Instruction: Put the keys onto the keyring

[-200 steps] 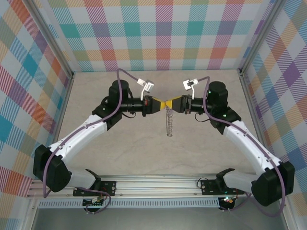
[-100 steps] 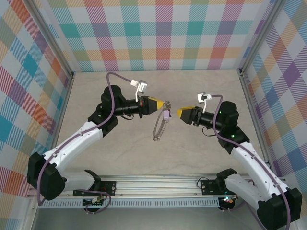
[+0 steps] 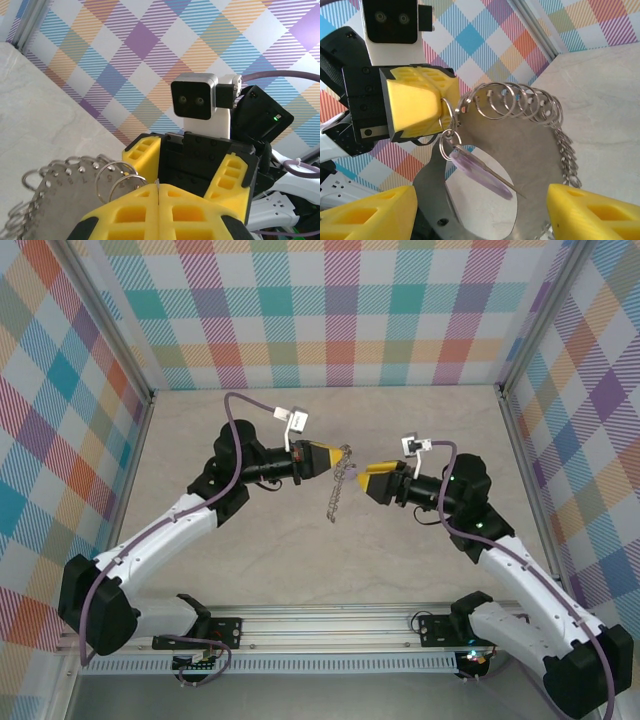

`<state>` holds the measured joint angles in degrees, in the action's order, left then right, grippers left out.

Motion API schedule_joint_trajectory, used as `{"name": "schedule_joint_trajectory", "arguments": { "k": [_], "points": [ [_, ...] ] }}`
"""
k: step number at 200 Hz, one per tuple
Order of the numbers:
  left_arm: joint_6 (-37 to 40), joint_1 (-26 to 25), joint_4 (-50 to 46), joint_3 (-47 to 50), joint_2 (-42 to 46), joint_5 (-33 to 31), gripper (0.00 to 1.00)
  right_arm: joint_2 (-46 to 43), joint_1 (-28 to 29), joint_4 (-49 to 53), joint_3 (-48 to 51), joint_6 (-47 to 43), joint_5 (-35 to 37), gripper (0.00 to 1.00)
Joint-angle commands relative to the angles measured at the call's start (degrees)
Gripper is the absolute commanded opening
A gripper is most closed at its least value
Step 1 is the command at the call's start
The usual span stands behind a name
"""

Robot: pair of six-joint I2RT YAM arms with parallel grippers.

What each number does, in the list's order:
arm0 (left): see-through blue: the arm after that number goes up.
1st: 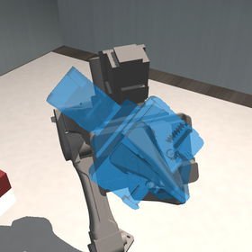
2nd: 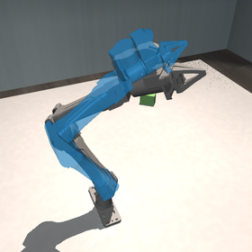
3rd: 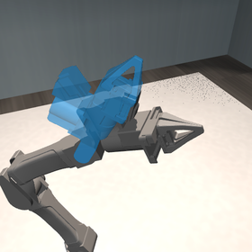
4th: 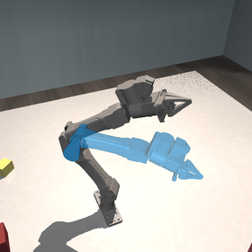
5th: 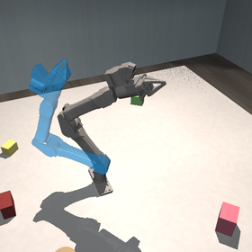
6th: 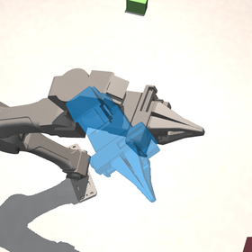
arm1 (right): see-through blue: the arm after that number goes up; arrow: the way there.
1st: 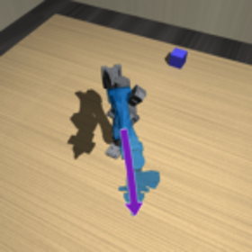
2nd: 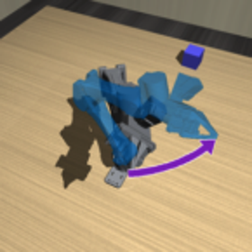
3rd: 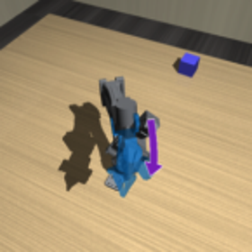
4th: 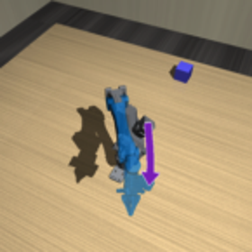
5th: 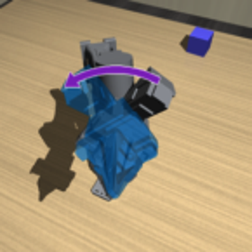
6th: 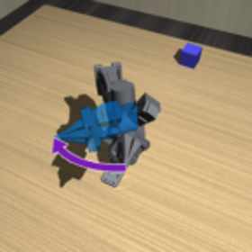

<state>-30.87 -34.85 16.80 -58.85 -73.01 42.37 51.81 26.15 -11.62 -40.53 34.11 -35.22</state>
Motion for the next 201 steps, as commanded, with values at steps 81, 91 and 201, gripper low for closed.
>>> {"name": "schedule_joint_trajectory", "arguments": {
  "k": [81, 91, 201],
  "points": [
    [-2.43, -1.16, 3.24, -2.68, -0.38, -0.66, 0.0, 5.67, 2.47, -2.18, -4.64, -3.96, 0.97, 0.62],
    [-2.52, -1.16, 3.28, -2.67, -0.39, -1.01, 0.0, 5.58, 2.74, -2.19, -4.44, -4.17, 0.77, 0.55],
    [-7.09, -1.18, 7.72, -0.85, 0.27, -5.19, 0.0, 5.54, 5.41, -4.81, -2.19, -2.91, -0.8, 0.0]
  ]
}}
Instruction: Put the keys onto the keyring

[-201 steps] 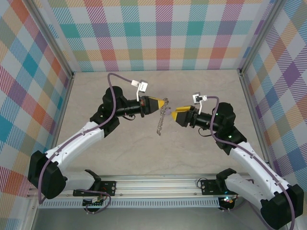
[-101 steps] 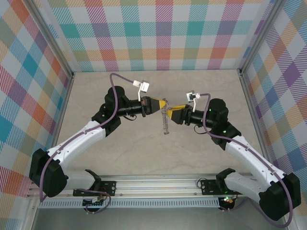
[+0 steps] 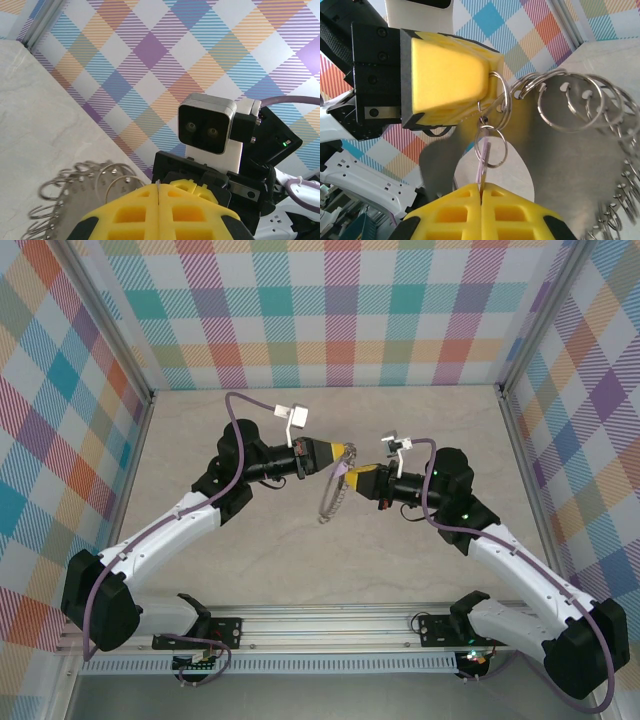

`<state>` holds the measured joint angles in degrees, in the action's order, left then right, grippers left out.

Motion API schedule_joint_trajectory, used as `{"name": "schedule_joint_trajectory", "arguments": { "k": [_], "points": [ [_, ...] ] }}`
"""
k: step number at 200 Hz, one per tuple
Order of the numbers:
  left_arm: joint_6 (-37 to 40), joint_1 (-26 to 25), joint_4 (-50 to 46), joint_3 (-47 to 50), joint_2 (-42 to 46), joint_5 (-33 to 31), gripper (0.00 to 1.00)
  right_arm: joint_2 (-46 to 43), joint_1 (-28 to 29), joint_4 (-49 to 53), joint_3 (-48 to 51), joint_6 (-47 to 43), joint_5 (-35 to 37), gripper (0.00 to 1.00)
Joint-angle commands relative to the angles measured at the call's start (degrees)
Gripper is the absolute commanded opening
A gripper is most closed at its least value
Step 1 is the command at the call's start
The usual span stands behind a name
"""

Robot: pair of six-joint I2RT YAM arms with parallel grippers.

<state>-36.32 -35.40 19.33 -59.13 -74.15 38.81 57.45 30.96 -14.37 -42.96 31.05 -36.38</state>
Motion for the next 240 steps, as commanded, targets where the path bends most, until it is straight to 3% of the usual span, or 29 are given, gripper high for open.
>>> {"name": "schedule_joint_trajectory", "arguments": {
  "k": [1, 114, 171, 184, 197, 240],
  "points": [
    [-1.7, -0.64, 5.23, -0.51, 1.43, -1.67, 0.0, -0.12, 0.64, -2.02, 0.2, 0.11, 0.39, 0.0],
    [-3.72, -0.81, 8.45, 1.95, 2.77, -2.61, 0.0, 6.34, 3.57, -1.62, -4.8, 0.31, 0.59, 0.0],
    [-4.07, -0.81, 9.2, 3.49, 3.16, -3.77, 0.0, 2.43, 3.42, 2.92, -2.62, -1.51, 6.06, 0.0],
    [-4.34, -0.81, 9.48, 3.73, 3.39, -4.17, 0.0, 0.64, 3.33, 5.09, -1.73, -1.93, 7.35, 0.21],
    [-4.49, -0.81, 9.75, 3.87, 3.56, -4.72, 0.0, -1.54, 2.94, 6.69, -0.5, -2.15, 8.69, 0.3],
    [-5.08, -0.81, 11.07, 4.93, 3.79, -5.85, 0.0, -9.6, 0.58, 9.38, 3.14, -0.67, 11.89, 0.4]
  ]
}}
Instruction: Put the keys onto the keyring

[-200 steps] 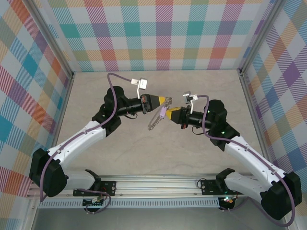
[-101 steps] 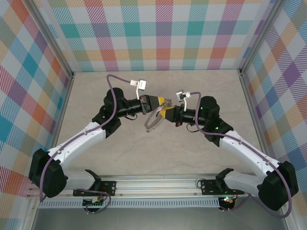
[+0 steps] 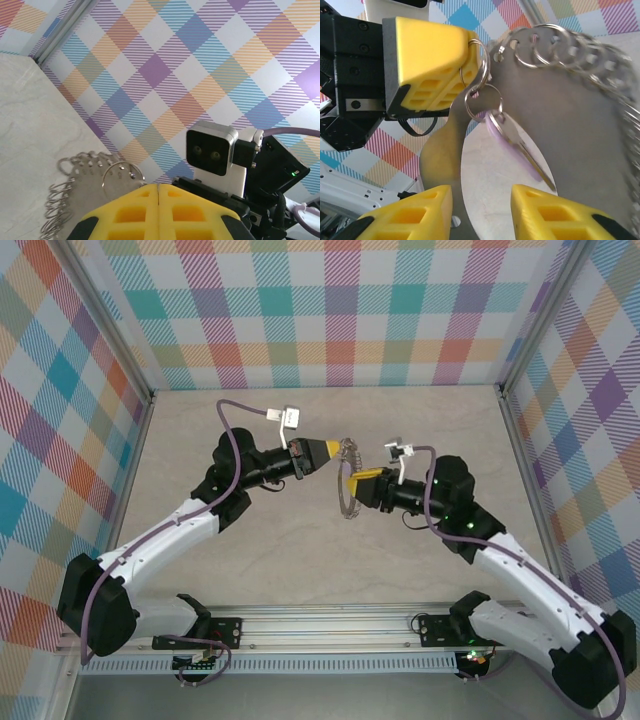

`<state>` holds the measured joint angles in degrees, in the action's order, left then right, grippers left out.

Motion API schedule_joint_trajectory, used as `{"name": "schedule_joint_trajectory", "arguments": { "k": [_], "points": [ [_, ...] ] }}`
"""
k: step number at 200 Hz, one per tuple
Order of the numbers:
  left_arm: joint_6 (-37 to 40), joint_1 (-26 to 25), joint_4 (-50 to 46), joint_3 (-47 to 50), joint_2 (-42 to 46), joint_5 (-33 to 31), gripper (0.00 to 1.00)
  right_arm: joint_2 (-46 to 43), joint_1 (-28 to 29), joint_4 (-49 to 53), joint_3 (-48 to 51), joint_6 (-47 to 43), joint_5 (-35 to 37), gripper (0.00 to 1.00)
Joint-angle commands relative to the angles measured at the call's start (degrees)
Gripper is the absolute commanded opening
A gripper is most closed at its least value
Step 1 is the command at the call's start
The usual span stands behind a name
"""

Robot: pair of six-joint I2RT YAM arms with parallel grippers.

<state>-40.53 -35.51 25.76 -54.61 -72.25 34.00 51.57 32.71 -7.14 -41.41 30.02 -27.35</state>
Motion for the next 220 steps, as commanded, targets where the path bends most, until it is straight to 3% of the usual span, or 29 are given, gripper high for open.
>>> {"name": "schedule_joint_trajectory", "arguments": {
  "k": [1, 35, 97, 178, 220],
  "points": [
    [-0.86, -0.7, 4.65, 0.44, 1.82, -1.04, 0.0, -3.87, -1.25, 2.18, 1.63, 0.42, 2.93, 0.41],
    [-0.71, -0.7, 5.47, 1.17, 1.85, -1.38, 0.0, -5.02, -1.77, 3.97, 0.04, 1.78, 6.93, 0.53],
    [0.77, -0.68, 6.45, 3.54, 1.91, -1.59, 0.0, -0.08, -1.82, 3.7, -6.36, 3.9, 8.28, 0.65],
    [-0.92, -0.7, 11.34, 4.46, -0.48, 0.18, 0.0, 3.42, -1.86, -4.05, -6.26, 11.67, 8.34, 0.63],
    [-1.62, -0.69, 12.49, 4.21, -0.36, 0.77, 0.0, 6.18, -1.86, -9.06, -6.06, 13.48, 4.69, 0.52]
  ]
}}
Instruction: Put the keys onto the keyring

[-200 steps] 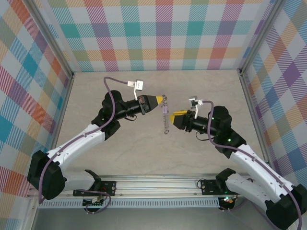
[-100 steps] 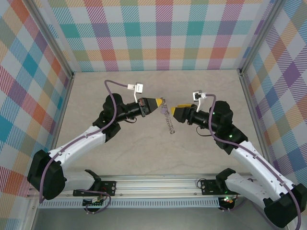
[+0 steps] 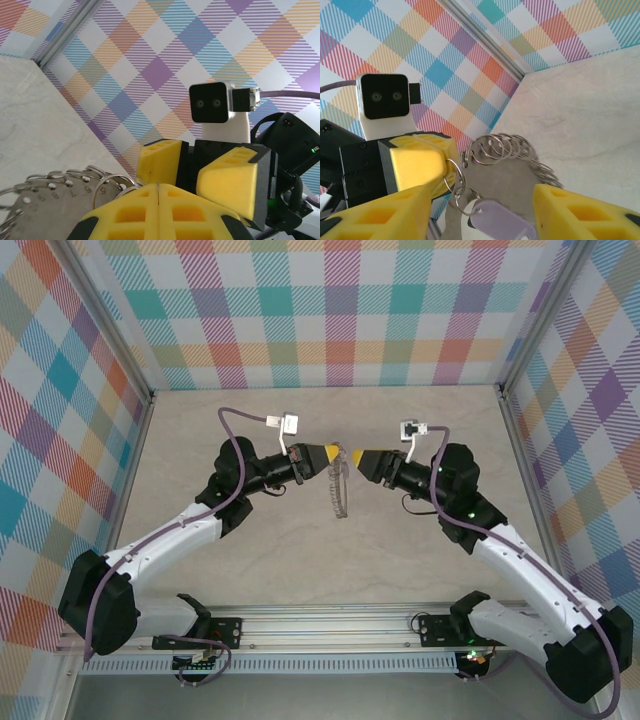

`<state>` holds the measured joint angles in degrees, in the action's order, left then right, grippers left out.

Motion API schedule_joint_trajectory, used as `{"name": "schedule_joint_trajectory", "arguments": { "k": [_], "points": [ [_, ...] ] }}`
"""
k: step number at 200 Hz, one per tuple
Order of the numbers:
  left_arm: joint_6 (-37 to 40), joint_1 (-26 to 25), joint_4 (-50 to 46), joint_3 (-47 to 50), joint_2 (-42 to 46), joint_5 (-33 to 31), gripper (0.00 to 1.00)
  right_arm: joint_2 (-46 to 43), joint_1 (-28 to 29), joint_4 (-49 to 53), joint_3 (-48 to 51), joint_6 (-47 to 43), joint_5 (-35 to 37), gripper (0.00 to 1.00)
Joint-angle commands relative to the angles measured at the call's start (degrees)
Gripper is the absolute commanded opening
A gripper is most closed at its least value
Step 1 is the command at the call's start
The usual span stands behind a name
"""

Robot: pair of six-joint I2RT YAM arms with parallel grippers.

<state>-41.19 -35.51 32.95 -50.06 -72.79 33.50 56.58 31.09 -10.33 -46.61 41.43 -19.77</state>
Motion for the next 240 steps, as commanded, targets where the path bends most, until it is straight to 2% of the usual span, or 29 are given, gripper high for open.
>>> {"name": "schedule_joint_trajectory", "arguments": {
  "k": [1, 35, 130, 198, 235, 240],
  "points": [
    [-0.98, -0.7, 5.33, -0.32, 0.19, 1.29, 0.0, 1.26, -0.24, -5.99, -0.9, 2.07, -2.99, 0.52],
    [-1.37, -0.77, 5.72, -0.36, 0.48, 1.81, 0.0, 3.06, -0.24, -7.89, -1.42, 2.34, -4.08, 0.45],
    [-1.46, -1.22, 5.83, -0.74, 0.72, 2.45, 0.0, 5.89, -0.24, -9.88, -3.22, 2.52, -6.32, 0.37],
    [-1.36, -1.53, 5.74, -1.2, 0.26, 2.37, 0.0, 7.1, -0.24, -10.63, -4.1, 2.68, -9.38, 0.18],
    [-1.34, -1.67, 5.62, -1.29, 0.09, 2.16, 0.0, 7.22, -0.22, -10.88, -4.02, 2.52, -10.38, 0.0],
    [-1.3, -1.67, 5.58, -1.29, 0.11, 2.14, 0.0, 7.23, -0.24, -10.8, -4.02, 2.41, -10.38, 0.0]
  ]
}}
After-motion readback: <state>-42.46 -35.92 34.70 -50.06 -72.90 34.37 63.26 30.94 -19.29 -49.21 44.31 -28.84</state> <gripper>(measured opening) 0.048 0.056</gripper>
